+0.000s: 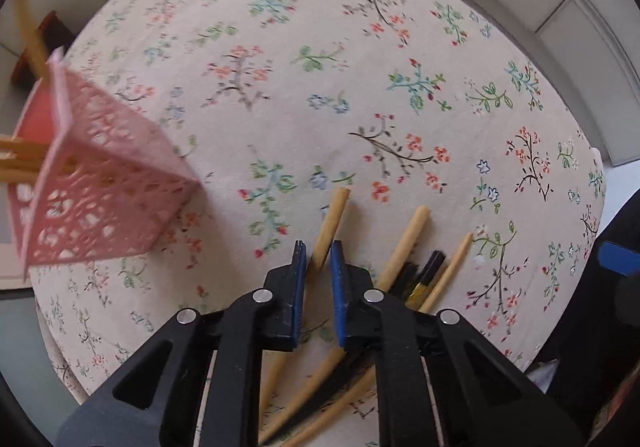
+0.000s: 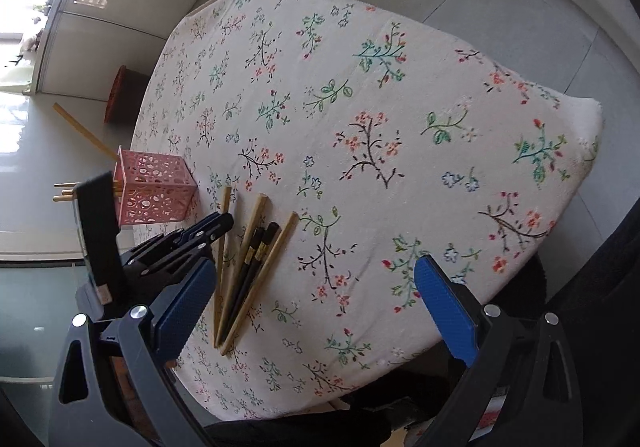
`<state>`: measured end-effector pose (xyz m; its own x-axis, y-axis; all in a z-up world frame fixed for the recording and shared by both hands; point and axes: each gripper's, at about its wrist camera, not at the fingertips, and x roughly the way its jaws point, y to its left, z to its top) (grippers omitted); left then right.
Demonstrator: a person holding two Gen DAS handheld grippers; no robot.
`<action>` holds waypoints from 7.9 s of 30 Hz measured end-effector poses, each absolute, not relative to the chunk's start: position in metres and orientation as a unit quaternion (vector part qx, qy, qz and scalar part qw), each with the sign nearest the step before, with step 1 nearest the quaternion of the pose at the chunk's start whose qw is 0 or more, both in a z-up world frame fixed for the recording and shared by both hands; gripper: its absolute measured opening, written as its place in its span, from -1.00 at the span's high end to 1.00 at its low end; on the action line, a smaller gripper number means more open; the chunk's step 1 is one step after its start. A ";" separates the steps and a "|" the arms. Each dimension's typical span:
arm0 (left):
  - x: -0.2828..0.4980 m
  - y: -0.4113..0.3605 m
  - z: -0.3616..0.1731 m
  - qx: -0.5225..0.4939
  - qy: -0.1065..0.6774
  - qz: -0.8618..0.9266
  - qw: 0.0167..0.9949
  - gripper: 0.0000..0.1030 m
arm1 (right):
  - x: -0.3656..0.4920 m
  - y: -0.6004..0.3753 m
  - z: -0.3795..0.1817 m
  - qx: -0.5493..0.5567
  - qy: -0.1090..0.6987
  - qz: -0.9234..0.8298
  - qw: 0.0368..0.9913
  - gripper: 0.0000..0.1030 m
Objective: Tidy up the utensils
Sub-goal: 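Grasp a wooden chopstick with the left gripper while the right gripper grasps another, then lift both held chopsticks upright over the pink holder, then lower the chopsticks into the pink holder and open both grippers, then move both grippers back toward the remaining chopsticks, then grasp a wooden chopstick with the left gripper while the right gripper grasps a black chopstick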
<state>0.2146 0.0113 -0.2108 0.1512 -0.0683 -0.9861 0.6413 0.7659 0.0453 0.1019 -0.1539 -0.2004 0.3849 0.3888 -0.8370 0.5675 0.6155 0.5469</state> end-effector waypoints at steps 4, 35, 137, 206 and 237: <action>0.200 0.052 -0.177 0.201 0.560 -0.231 0.770 0.81 | 0.119 -0.141 -0.218 0.430 0.568 -0.084 0.697 -0.55; 0.168 0.121 -0.072 0.059 0.412 -0.251 0.874 0.87 | 0.194 -0.038 -0.238 0.285 0.631 -0.210 0.691 0.42; 0.164 0.144 0.056 0.001 0.197 0.064 0.978 -0.83 | 0.186 -0.029 0.029 0.115 0.216 0.052 0.968 0.20; 0.239 -0.010 -0.220 0.133 0.640 -0.207 0.728 0.24 | 0.077 -0.179 -0.152 0.256 0.491 -0.094 0.827 -0.87; 0.203 0.108 -0.147 0.075 0.561 -0.191 0.802 0.88 | 0.181 -0.065 -0.237 0.295 0.637 -0.109 0.704 0.13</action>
<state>0.2026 0.1075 -0.1467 0.2982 -0.2227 -0.9282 0.3902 0.9159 -0.0944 0.1813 -0.0650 -0.2366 0.1641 0.2221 -0.9611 0.5298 0.8020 0.2758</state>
